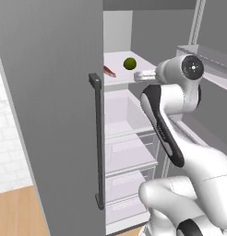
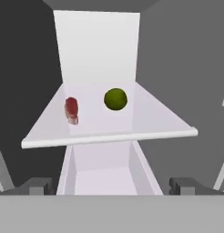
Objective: Place one lime and one steak in each tupperware on the nearby counter, to pack two identical lunches.
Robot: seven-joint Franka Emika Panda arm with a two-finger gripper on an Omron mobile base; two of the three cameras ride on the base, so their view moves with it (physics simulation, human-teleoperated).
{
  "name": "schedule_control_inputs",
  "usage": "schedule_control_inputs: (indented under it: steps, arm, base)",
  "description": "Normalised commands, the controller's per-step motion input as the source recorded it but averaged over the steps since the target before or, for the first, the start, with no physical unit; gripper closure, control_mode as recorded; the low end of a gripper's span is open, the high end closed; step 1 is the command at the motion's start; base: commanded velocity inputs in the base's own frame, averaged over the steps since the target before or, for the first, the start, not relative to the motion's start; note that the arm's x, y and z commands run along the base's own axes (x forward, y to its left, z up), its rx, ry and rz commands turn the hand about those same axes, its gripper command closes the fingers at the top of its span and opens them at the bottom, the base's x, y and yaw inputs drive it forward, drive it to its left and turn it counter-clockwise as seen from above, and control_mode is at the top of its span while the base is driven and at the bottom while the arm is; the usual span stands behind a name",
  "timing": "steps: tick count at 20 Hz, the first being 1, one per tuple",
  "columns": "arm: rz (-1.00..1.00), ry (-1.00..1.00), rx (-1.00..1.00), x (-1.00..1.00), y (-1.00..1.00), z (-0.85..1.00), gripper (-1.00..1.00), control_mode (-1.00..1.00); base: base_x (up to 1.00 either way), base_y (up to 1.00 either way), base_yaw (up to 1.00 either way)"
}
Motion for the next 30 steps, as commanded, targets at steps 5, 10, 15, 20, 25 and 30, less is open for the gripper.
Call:
schedule_control_inputs:
  steps: [5, 10, 15, 20, 25, 30]
  arm:
    - [-0.19, 0.02, 0.11, 0.37, 0.00, 0.05, -1.00, -1.00]
    - [-0.13, 0.10, 0.17, 0.34, -0.02, 0.00, -1.00, -1.00]
    - [-0.05, 0.12, 0.18, 0.49, -0.04, 0.00, -1.00, -1.00]
    - [0.00, 0.02, 0.10, 0.55, -0.09, -0.10, -1.00, -1.00]
    - [0.00, 0.00, 0.00, 0.59, -0.02, -0.20, -1.00, -1.00]
    - [0.00, 0.00, 0.00, 0.65, 0.00, -0.19, -1.00, -1.00]
  base:
    - [0.00, 0.00, 0.00]
    - [0.00, 0.00, 0.00]
    - [0.00, 0.00, 0.00]
    - [0.00, 0.00, 0.00]
    - [0.00, 0.00, 0.00]
    - [0.00, 0.00, 0.00]
